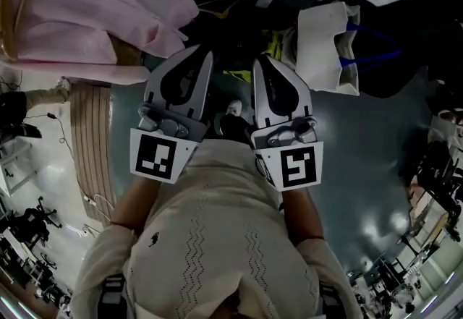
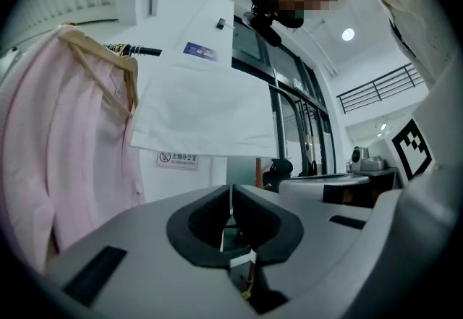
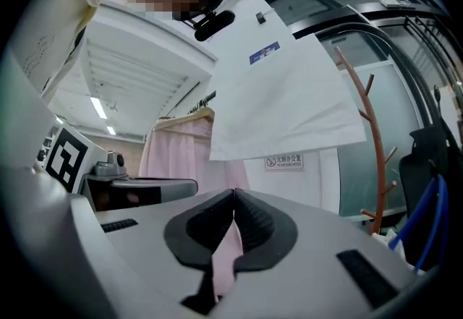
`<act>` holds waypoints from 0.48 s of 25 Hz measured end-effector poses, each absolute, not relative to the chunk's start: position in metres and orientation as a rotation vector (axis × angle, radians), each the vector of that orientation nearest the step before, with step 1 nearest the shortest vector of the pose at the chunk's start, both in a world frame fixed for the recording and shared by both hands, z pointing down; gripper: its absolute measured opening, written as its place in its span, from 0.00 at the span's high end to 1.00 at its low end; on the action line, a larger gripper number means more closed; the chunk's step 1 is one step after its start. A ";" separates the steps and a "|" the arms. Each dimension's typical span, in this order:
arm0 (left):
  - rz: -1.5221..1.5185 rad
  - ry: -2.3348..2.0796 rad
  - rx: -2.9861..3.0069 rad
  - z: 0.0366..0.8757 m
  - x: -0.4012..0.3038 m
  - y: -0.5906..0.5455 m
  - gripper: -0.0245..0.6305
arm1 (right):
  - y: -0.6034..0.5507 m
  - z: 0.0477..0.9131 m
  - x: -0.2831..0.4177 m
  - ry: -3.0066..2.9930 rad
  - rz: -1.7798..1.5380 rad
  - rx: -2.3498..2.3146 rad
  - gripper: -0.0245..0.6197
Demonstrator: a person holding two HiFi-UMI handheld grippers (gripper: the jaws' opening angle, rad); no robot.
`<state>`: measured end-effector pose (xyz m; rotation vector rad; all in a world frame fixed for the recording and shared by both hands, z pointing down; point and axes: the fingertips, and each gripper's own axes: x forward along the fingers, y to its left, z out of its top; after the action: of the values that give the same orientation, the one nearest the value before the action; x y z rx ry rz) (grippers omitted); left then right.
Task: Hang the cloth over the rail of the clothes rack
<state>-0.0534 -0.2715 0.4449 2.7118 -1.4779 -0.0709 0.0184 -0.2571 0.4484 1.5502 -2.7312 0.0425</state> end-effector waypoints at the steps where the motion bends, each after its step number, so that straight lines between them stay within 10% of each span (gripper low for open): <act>1: -0.080 -1.480 2.694 0.448 -0.048 -0.264 0.93 | -0.249 0.454 0.022 -2.727 0.059 1.544 0.93; 12: -0.028 -1.465 2.644 0.486 -0.020 -0.209 0.93 | -0.207 0.502 0.051 -2.598 0.240 1.630 0.93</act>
<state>-0.0200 -0.2091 0.4862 2.6437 -1.4645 -0.0285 0.0505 -0.2068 0.5017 1.6296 -2.5975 0.2403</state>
